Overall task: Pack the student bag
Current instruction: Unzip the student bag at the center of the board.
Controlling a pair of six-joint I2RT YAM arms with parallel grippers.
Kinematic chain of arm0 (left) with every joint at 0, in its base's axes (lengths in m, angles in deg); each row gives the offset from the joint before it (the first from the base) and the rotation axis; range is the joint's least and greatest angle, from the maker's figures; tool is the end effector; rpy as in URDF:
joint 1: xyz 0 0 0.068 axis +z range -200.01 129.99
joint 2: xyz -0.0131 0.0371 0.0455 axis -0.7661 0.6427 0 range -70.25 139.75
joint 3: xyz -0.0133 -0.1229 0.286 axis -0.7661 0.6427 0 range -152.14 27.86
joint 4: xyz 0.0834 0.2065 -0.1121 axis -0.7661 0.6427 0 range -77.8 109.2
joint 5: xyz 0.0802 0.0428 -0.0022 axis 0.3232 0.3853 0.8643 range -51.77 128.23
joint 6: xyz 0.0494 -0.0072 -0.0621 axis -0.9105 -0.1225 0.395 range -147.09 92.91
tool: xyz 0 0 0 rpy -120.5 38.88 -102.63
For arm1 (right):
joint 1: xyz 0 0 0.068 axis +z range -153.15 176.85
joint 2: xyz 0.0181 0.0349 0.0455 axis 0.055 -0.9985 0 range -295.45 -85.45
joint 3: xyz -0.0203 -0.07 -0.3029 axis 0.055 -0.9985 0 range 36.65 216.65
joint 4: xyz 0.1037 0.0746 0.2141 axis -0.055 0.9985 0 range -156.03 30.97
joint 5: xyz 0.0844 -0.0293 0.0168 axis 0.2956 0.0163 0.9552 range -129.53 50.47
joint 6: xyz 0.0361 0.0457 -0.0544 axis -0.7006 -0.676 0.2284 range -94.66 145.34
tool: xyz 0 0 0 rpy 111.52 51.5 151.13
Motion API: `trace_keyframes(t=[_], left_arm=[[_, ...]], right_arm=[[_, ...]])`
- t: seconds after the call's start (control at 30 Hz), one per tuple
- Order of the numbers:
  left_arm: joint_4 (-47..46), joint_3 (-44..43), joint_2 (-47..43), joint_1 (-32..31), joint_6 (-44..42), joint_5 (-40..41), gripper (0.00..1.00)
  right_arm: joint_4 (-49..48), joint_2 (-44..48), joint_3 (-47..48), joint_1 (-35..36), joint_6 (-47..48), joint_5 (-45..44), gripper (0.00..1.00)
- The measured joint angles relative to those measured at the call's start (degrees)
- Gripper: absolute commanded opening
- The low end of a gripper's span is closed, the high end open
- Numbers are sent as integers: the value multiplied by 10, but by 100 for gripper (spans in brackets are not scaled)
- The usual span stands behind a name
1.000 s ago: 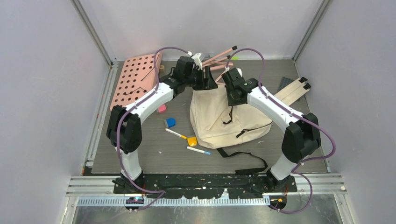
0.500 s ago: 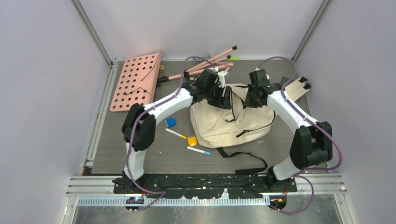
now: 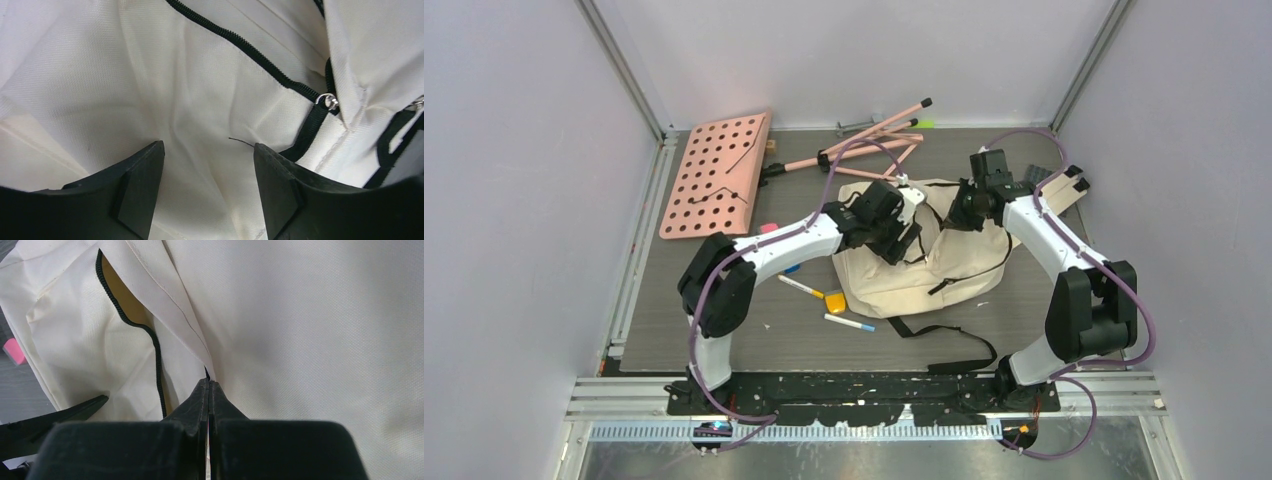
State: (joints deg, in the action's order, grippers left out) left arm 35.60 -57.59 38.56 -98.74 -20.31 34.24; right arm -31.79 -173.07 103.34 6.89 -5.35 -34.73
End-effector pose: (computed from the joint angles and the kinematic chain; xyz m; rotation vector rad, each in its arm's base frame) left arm 0.2947 -0.3432 0.2605 0.9096 2.2785 -0.5283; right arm 0.3208 0.0626 0.2734 0.4279 2.5380 0.3822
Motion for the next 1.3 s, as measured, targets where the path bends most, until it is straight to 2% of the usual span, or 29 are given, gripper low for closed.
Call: trace_keyframes(t=[0.2, 0.23, 0.27, 0.53, 0.7, 0.8, 0.97, 1.07, 1.23, 1.27, 1.3], left_arm=[[20, -2, 2, -10, -32, 81, 9], [27, -5, 4, -9, -36, 88, 1], [31, -7, 6, -9, -39, 90, 0], [20, 13, -10, -13, -35, 109, 0], [-58, 127, -123, -13, -13, 123, 0], [-94, 162, -193, -13, -6, 128, 0], [-115, 192, -213, -12, 7, 124, 0], [-111, 189, -202, -10, 12, 117, 0], [-104, 176, -186, -5, 21, 101, 0], [-102, 175, -185, -3, 23, 98, 2], [-99, 173, -184, -2, 25, 95, 14]], right_arm=[[-8, 0, -5, -5, -6, 13, 1], [-10, 0, -7, -5, -6, 14, 1], [-12, 0, -8, -6, -7, 14, 1], [-16, -5, -11, -11, -7, 19, 1], [-16, -27, -11, -16, -8, 19, 1], [-11, -39, -11, -19, -10, 20, 1], [-10, -48, -11, -20, -12, 32, 1], [-11, -48, -11, -22, -11, 38, 11], [-15, -46, -11, -27, 4, 54, 45], [-16, -43, -11, -28, 6, 56, 48], [-18, -38, -12, -28, 11, 60, 53]])
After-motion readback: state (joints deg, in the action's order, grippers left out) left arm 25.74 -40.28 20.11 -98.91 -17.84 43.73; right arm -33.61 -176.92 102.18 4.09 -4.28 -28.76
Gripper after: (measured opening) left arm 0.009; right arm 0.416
